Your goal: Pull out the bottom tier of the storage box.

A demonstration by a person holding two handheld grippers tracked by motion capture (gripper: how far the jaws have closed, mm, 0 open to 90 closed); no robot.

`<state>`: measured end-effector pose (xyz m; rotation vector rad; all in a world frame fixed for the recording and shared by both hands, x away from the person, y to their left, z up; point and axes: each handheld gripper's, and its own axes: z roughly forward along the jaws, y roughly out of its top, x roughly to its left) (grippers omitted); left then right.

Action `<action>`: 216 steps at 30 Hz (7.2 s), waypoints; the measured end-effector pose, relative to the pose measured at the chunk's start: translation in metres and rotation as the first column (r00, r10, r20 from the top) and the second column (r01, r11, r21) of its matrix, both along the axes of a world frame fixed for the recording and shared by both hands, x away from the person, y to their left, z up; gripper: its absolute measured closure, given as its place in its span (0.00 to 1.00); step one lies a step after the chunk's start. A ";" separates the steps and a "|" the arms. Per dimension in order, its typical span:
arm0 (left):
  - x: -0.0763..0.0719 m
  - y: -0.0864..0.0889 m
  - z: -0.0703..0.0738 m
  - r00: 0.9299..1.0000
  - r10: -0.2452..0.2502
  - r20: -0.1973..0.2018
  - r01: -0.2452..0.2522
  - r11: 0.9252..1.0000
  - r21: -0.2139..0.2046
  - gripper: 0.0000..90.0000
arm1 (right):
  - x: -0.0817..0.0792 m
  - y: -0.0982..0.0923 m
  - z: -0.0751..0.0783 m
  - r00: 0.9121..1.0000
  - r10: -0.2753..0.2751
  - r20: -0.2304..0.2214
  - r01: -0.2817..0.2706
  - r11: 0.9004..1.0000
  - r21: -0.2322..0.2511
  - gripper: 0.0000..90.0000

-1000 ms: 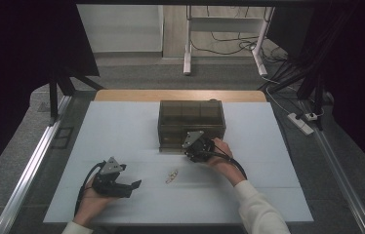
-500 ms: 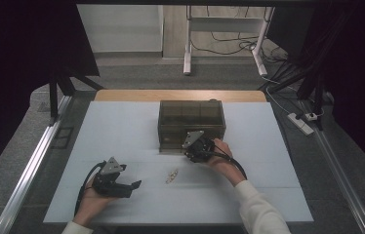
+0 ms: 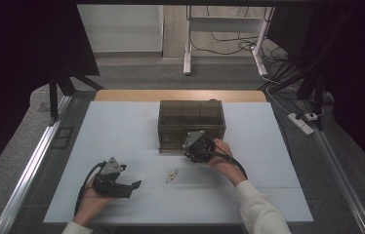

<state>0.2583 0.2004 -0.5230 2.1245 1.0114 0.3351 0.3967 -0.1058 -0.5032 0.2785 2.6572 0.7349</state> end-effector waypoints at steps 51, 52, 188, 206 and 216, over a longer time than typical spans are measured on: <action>0.000 -0.001 0.000 1.000 -0.005 -0.002 0.005 1.000 0.005 0.17 | -0.005 -0.003 0.003 0.999 0.033 -0.044 -0.032 0.999 0.006 0.77; 0.000 -0.001 0.000 1.000 -0.005 -0.002 0.005 1.000 0.006 0.17 | -0.005 -0.003 0.003 0.998 0.034 -0.045 -0.034 0.999 0.005 0.78; -0.001 0.002 0.000 1.000 -0.009 -0.001 0.009 1.000 0.005 0.17 | -0.039 -0.080 0.013 0.985 -0.146 -0.091 0.171 0.904 0.391 0.49; -0.002 0.001 0.001 1.000 -0.009 -0.003 0.009 1.000 -0.030 0.16 | -0.068 -0.131 0.012 0.965 -0.251 -0.072 0.257 0.865 0.431 0.42; -0.001 0.001 0.001 1.000 -0.007 0.000 0.007 0.999 -0.033 0.16 | -0.082 -0.151 0.008 0.949 -0.308 -0.070 0.308 0.853 0.421 0.38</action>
